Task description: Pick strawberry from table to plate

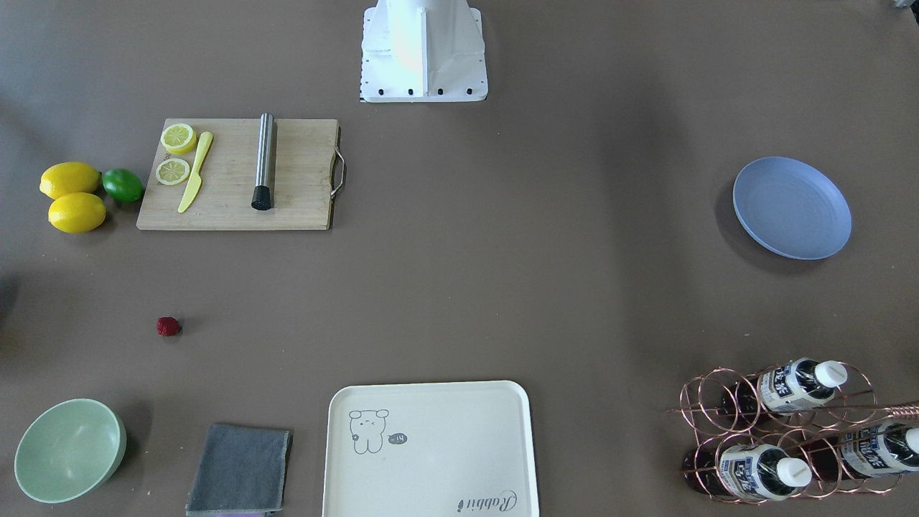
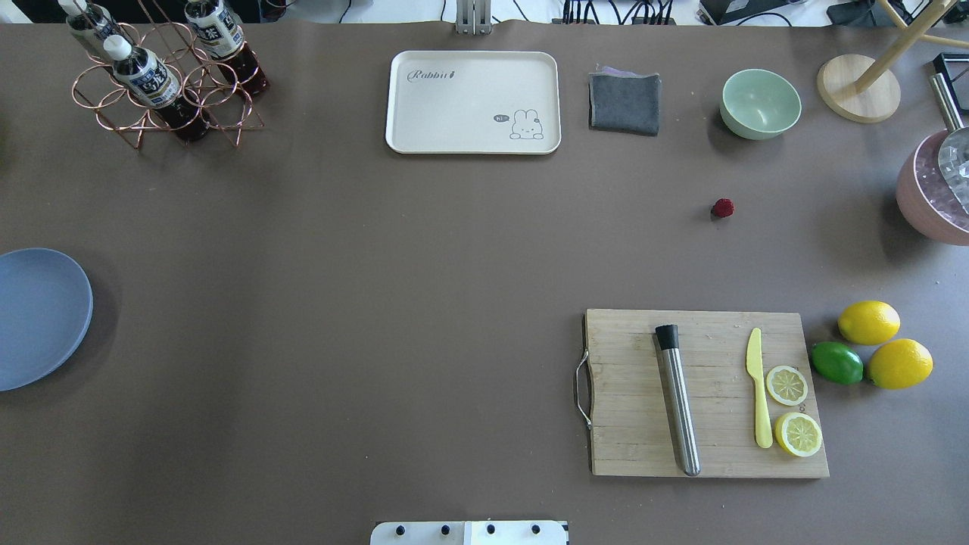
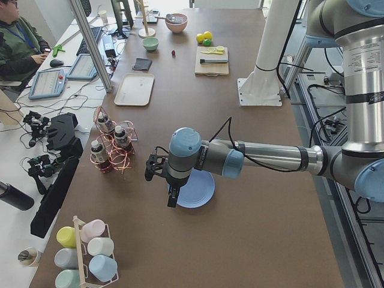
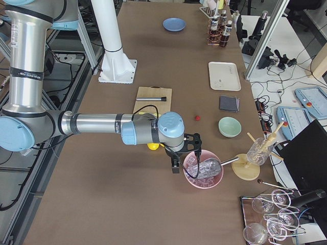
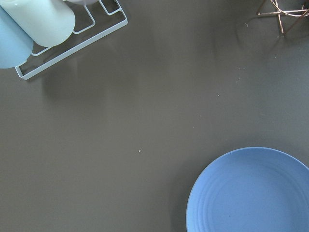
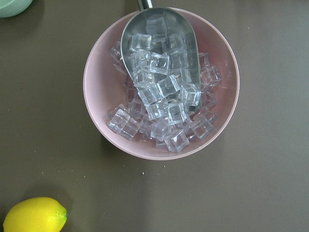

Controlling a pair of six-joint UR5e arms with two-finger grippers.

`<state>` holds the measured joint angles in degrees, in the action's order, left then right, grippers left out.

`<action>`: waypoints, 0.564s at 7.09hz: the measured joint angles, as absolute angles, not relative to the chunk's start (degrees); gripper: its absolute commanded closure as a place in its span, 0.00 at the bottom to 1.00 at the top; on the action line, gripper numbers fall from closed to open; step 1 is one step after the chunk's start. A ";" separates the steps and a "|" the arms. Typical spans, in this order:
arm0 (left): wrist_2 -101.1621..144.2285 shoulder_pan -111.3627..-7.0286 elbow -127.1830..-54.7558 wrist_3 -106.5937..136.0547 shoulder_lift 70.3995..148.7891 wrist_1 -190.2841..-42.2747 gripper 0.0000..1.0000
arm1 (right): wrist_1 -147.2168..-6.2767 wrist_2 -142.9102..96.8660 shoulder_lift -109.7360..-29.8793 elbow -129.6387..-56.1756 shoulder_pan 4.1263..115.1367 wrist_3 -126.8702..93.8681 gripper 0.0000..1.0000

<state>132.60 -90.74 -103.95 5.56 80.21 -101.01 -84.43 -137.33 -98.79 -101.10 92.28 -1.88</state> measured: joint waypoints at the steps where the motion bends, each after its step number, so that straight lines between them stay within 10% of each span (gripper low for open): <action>1: 132.60 -90.80 -104.12 5.58 80.28 -100.91 0.02 | -84.45 -137.35 -98.84 -101.07 92.46 -1.86 0.00; 4: 132.54 -90.86 -104.14 5.56 80.06 -100.65 0.02 | -84.34 -137.02 -98.80 -100.89 92.81 -1.84 0.00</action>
<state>132.54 -90.86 -104.14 5.56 80.06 -100.65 -84.34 -137.02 -98.80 -100.89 92.81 -1.84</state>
